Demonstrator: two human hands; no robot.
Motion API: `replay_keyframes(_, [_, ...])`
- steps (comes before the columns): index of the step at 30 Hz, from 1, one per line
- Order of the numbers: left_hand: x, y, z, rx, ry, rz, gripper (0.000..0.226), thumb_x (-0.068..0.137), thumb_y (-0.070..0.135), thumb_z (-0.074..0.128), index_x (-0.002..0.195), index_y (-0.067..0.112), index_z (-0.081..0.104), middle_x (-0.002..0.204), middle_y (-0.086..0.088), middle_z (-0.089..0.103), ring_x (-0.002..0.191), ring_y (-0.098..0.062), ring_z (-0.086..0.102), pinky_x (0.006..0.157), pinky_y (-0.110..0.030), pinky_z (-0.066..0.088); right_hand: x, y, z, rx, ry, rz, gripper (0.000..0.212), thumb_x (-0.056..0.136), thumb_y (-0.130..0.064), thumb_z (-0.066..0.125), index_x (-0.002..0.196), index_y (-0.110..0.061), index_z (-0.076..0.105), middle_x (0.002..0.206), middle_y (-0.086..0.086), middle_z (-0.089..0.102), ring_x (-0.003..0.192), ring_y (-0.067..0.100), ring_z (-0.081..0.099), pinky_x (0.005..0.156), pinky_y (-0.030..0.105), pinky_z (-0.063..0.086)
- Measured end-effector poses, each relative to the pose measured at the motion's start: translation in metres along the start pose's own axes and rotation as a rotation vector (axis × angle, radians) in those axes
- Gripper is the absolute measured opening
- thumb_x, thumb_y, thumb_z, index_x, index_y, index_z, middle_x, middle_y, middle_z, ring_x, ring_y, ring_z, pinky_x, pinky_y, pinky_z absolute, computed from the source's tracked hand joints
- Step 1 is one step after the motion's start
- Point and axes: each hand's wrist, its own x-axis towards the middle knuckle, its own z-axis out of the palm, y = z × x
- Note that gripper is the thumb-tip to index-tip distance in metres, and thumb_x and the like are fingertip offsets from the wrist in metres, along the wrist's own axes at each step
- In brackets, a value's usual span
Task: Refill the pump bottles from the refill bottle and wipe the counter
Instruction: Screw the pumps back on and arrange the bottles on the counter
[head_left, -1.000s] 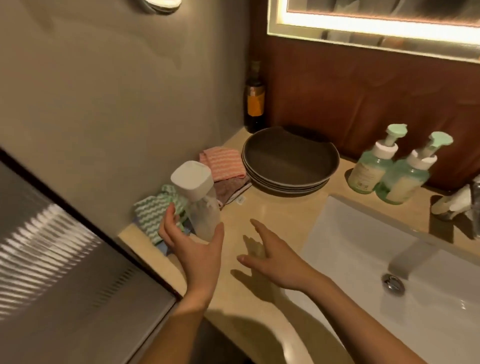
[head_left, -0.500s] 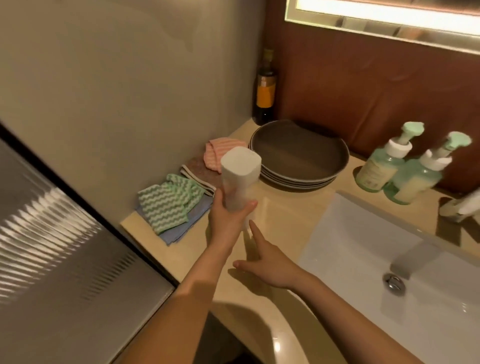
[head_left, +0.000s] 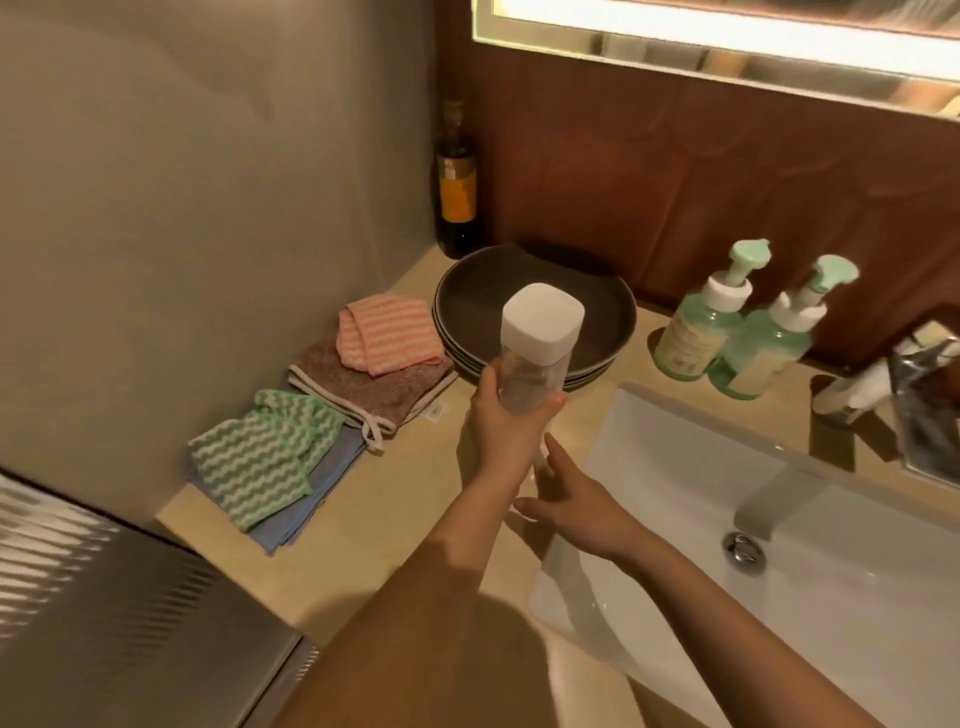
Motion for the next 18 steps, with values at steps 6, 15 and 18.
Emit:
replay_keyframes(6, [0.001, -0.01, -0.01, 0.011, -0.019, -0.037, 0.095, 0.062, 0.034, 0.085, 0.138, 0.04, 0.029, 0.14, 0.007, 0.045, 0.126, -0.021, 0.044, 0.096, -0.049, 0.047, -0.007, 0.006, -0.012, 0.016, 0.041, 0.049, 0.074, 0.09, -0.038, 0.057, 0.149, -0.024, 0.015, 0.154, 0.003, 0.026, 0.136, 0.021, 0.034, 0.103, 0.028, 0.031])
replay_keyframes(15, [-0.063, -0.029, -0.032, 0.064, -0.19, -0.027, 0.045, 0.078, 0.027, 0.074, 0.115, 0.036, 0.051, 0.122, 0.013, 0.051, 0.115, -0.013, 0.048, 0.095, -0.046, 0.048, -0.074, 0.036, -0.015, 0.322, 0.406, 0.057, 0.037, 0.091, -0.031, 0.058, 0.127, -0.022, 0.056, 0.124, -0.006, 0.059, 0.112, 0.004, 0.054, 0.087, 0.015, 0.039])
replay_keyframes(18, [-0.091, -0.022, -0.024, 0.059, -0.399, -0.022, 0.033, 0.084, 0.021, 0.068, 0.113, 0.031, 0.054, 0.119, 0.011, 0.054, 0.115, -0.012, 0.049, 0.101, -0.043, 0.044, -0.109, 0.053, -0.014, 0.432, 0.582, 0.073, 0.031, 0.091, -0.03, 0.058, 0.121, -0.025, 0.06, 0.115, -0.01, 0.062, 0.104, -0.004, 0.056, 0.077, 0.006, 0.043])
